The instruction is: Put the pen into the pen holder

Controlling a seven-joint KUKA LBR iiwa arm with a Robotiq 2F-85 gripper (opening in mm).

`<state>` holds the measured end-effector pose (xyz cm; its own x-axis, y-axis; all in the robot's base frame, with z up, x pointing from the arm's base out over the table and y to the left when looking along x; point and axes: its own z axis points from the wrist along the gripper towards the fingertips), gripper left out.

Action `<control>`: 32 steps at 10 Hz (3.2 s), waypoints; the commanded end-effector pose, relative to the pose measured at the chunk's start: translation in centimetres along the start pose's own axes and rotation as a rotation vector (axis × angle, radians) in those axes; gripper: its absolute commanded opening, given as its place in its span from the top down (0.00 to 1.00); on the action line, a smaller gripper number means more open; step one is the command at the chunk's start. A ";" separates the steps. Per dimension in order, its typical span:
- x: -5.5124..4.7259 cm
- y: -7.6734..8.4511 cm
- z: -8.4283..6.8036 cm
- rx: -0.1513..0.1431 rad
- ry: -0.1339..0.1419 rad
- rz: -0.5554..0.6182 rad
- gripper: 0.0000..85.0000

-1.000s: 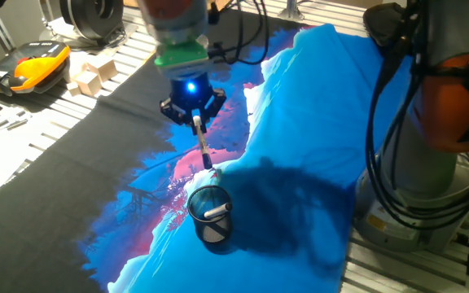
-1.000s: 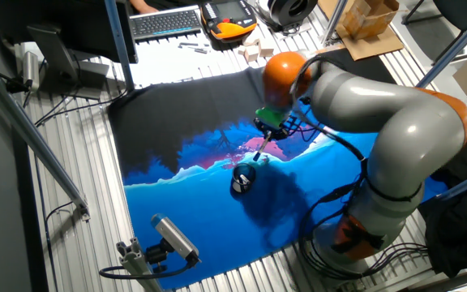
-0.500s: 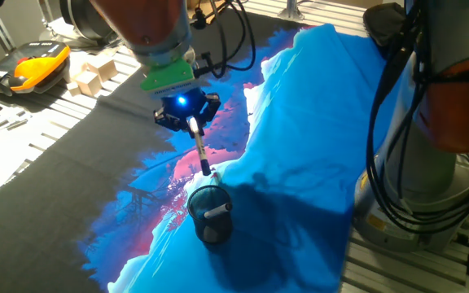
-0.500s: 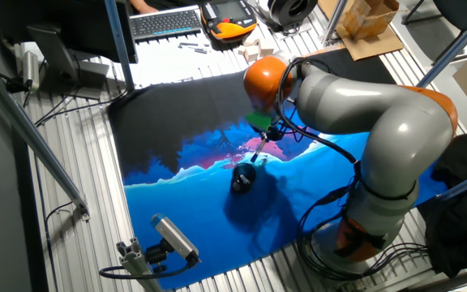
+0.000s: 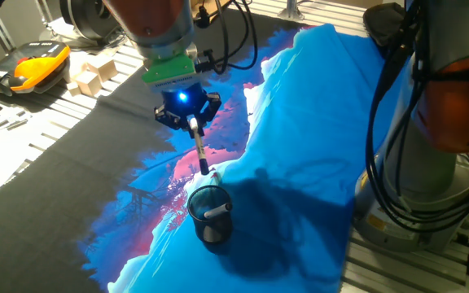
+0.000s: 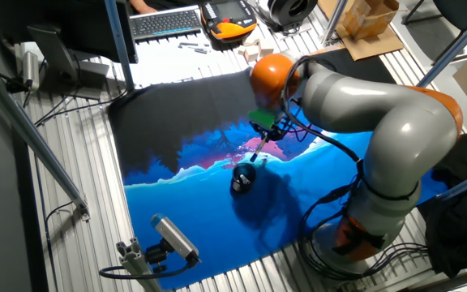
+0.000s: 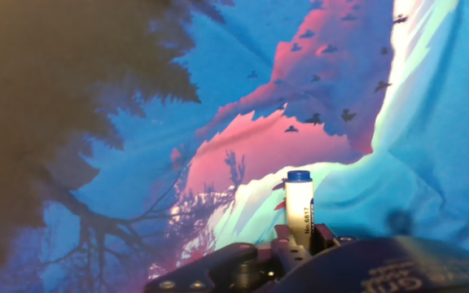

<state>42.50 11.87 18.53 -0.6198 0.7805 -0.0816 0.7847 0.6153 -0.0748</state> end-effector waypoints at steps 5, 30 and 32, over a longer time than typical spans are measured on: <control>0.0 0.0 0.0 -0.024 0.039 0.035 1.00; 0.7 0.2 -0.5 0.011 0.020 0.106 1.00; 1.7 0.3 -0.9 0.049 -0.020 0.099 1.00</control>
<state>41.68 13.46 19.21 -0.5417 0.8335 -0.1091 0.8398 0.5310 -0.1134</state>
